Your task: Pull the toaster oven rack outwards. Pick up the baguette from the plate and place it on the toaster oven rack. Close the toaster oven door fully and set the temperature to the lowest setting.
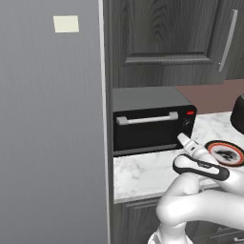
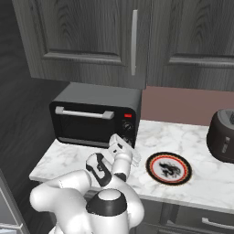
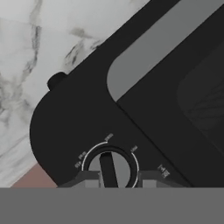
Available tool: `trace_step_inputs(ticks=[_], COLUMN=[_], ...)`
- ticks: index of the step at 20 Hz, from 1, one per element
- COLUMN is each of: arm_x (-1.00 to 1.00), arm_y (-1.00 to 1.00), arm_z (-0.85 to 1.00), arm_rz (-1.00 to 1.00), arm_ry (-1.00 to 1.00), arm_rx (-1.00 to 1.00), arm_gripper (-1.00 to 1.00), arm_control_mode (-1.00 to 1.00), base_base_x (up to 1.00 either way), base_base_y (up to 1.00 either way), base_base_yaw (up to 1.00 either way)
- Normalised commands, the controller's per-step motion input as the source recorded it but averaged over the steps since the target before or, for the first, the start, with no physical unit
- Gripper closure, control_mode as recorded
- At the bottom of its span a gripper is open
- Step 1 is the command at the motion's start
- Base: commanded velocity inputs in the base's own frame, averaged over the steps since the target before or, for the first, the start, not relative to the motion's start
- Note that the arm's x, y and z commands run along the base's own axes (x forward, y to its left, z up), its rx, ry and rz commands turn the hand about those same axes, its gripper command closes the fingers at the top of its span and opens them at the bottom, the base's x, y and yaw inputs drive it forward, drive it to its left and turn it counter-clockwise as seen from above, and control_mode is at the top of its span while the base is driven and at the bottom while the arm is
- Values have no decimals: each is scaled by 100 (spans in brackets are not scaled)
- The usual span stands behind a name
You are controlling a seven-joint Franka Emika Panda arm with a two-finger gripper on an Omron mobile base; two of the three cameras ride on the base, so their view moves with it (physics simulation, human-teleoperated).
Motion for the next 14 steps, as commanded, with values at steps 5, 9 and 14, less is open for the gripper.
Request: trace_step_inputs(ticks=[5, 9, 14], arm_x=[1, 0, 0], arm_y=[0, 0, 0], arm_z=[-9, -8, -8], arm_rz=[0, 0, 0], arm_ry=[0, 0, 0], arm_rx=[-15, -14, -14], arm_gripper=[100, 100, 100], arm_control_mode=[-100, -100, -100], base_base_x=[0, 0, 0], base_base_y=[0, 0, 0], base_base_yaw=[0, 0, 0])
